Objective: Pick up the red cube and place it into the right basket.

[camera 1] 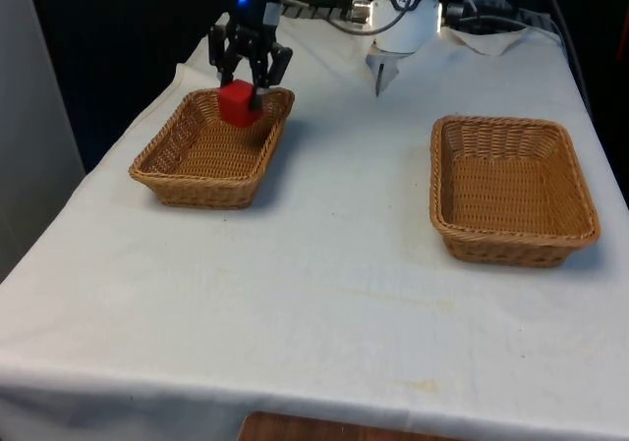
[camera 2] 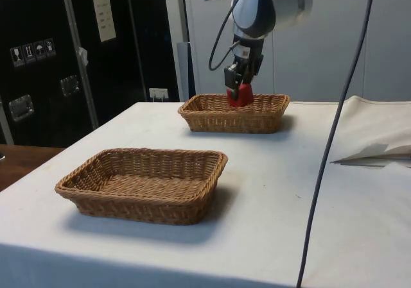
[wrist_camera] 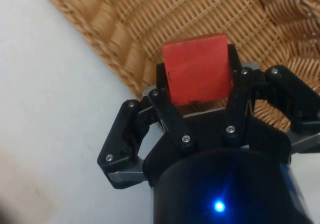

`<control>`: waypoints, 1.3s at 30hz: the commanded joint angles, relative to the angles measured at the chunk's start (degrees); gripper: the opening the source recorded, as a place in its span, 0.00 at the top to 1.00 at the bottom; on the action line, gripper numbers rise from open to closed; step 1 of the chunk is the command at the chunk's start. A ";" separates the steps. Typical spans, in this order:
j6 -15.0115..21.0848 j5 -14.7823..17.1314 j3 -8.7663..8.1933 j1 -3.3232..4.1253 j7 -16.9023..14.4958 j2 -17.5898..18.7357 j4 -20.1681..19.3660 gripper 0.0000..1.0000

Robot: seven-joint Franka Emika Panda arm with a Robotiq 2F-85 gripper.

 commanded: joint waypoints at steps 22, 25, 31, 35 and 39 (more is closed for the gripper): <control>0.06 3.67 1.83 -0.86 0.06 3.72 1.03 0.27; 0.00 3.67 1.78 -0.80 0.11 3.78 1.03 0.02; 0.00 3.61 1.78 -0.80 0.11 3.78 1.03 0.00; -1.09 3.04 1.15 -0.46 -0.46 3.21 1.66 0.00; -2.41 2.81 0.69 -0.17 -1.66 2.12 2.35 0.00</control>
